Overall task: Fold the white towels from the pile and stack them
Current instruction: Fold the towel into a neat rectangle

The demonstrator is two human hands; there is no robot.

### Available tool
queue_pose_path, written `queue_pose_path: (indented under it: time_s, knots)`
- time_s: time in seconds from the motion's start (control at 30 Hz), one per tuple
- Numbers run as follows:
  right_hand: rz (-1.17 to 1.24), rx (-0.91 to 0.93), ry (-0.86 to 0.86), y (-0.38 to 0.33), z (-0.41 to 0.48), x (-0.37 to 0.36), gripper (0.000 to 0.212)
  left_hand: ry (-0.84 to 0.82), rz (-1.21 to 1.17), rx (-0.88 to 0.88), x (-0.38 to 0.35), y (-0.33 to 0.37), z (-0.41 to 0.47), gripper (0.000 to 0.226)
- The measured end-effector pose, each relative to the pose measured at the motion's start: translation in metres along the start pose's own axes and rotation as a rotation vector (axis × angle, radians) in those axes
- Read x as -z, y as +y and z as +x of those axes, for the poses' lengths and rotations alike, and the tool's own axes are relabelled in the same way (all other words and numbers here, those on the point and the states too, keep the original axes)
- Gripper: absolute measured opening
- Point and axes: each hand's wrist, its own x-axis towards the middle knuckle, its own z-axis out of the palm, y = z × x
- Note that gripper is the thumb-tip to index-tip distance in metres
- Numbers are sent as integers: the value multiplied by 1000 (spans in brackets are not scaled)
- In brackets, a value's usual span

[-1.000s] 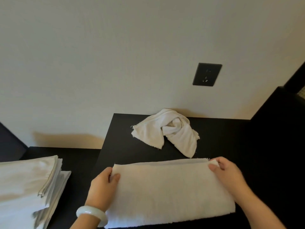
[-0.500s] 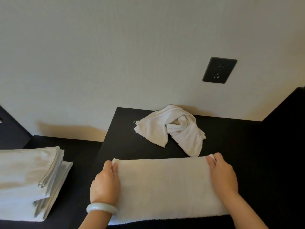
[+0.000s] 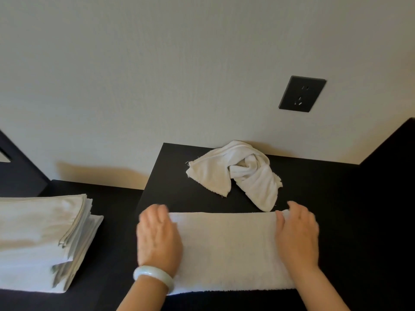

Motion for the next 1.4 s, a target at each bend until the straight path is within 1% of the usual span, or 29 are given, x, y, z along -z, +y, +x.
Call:
queue_pose_path:
  time_s: [0.03,0.07,0.1,0.13,0.17,0.2,0.23,0.33,0.43,0.5,0.53,0.57,0.6,0.67,0.7,0.73,0.83,0.87,0.93,1.0,1.03,1.1,1.2,1.23,1.27,1.33,1.37,1.4]
  knots:
    - [53,90,-38,-12,-10,1,44,39,-38,-135,-2,12,-6,40]
    - [131,198,-129,-25,-21,0,46,57,-61,-290,-7,25,-13,37]
    - [172,325,-253,-37,-31,-3,49,34,-60,-419,-12,38,-21,35]
    - [153,449,-361,-47,-41,-10,52,-30,-35,-489,-15,49,-29,40]
    - [109,542,-428,-52,-48,-18,54,-108,-3,-504,-17,55,-34,48]
    - [70,587,-464,-50,-50,-24,55,-163,25,-482,-18,56,-38,53]
    - [43,577,-483,-43,-48,-27,57,-187,41,-466,-22,52,-40,55]
    - [3,414,-458,-1,-32,-23,63,-224,17,-396,-26,35,-42,60]
    - [-142,237,-446,37,-14,-8,63,-281,55,-373,-33,25,-39,73]
    - [-238,172,-412,39,-11,-2,65,-322,56,-383,-38,22,-39,72]
    - [-245,176,-349,32,-14,-1,67,-319,56,-382,-38,23,-38,71]
    - [-208,220,-306,20,-19,0,68,-312,58,-386,-38,24,-38,69]
    - [-146,291,-312,7,-28,-1,68,-306,52,-387,-38,24,-38,66]
    - [-52,456,-419,-8,-51,-9,68,-301,23,-387,-38,21,-38,61]
    - [-52,473,-466,-6,-60,-13,66,-310,21,-389,-38,19,-37,62]
    - [-62,428,-470,4,-64,-15,65,-313,26,-398,-39,18,-36,62]
    - [-153,196,-366,44,-64,-10,66,-313,47,-451,-39,14,-30,63]
    - [-188,130,-370,55,-65,-6,67,-308,51,-478,-37,14,-27,64]
    - [-293,50,-413,64,-65,2,68,-301,45,-533,-34,13,-19,64]
    - [-434,44,-397,47,-62,12,67,-313,16,-555,-28,10,-14,64]
    - [-453,77,-371,31,-60,17,66,-305,8,-540,-24,6,-14,64]
    - [-337,204,-356,-10,-61,20,61,-245,-38,-439,-15,-7,-20,67]
    - [45,500,-458,-82,-72,11,55,-185,-246,-114,0,-37,-33,69]
    - [124,599,-494,-103,-73,8,54,-186,-302,-27,4,-43,-37,66]
    - [169,708,-527,-127,-75,1,53,-204,-349,52,8,-54,-40,62]
    - [179,886,-542,-164,-75,-14,52,-272,-443,132,14,-68,-45,40]
    - [142,936,-536,-174,-73,-23,52,-306,-474,144,16,-71,-47,28]
    - [83,955,-531,-180,-71,-32,52,-339,-491,146,19,-75,-48,20]
